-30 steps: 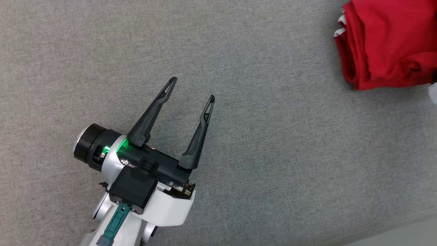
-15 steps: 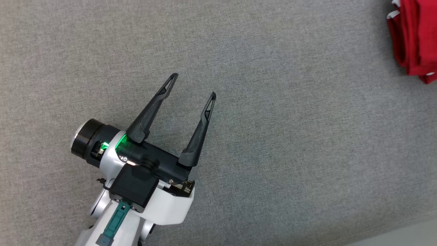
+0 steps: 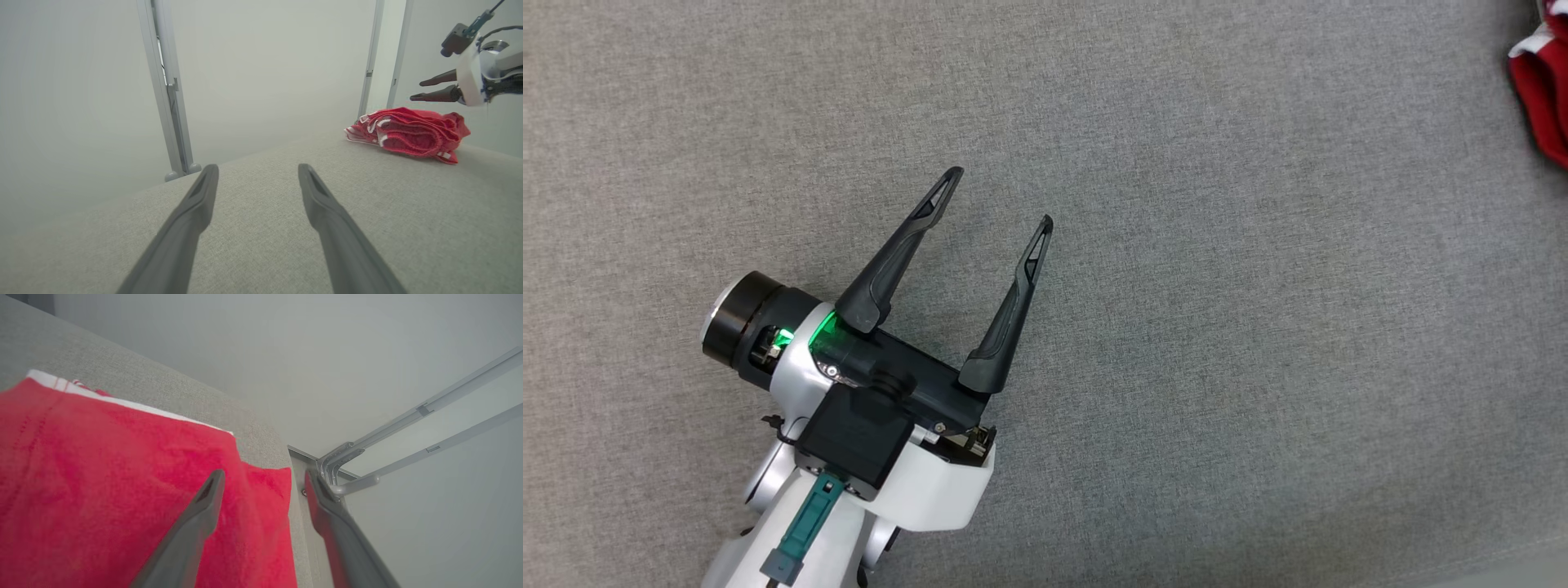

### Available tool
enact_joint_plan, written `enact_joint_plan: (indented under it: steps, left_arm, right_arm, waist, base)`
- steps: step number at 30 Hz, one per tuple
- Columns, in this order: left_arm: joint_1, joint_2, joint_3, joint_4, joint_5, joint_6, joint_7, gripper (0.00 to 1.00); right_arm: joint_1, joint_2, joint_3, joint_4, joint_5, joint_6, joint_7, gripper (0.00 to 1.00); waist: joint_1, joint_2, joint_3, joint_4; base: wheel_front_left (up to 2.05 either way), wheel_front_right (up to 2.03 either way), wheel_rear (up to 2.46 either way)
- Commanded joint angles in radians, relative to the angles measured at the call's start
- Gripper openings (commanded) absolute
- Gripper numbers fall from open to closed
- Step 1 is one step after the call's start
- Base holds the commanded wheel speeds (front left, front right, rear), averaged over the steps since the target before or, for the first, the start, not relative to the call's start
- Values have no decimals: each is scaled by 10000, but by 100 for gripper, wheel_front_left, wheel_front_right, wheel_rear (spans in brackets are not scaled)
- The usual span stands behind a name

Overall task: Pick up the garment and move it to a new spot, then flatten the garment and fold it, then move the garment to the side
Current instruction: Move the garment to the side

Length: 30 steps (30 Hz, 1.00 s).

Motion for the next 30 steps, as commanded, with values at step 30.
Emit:
enact_joint_plan:
  steps: [30]
  left_arm:
    - [1782, -707, 1137, 2258, -1897, 2116, -200, 100]
  right_arm:
    - [6965, 5385, -3467, -7527, -2061, -6, -63, 100]
  waist:
    - [0, 0, -3722, 1251]
  base:
    - [0, 0, 0]
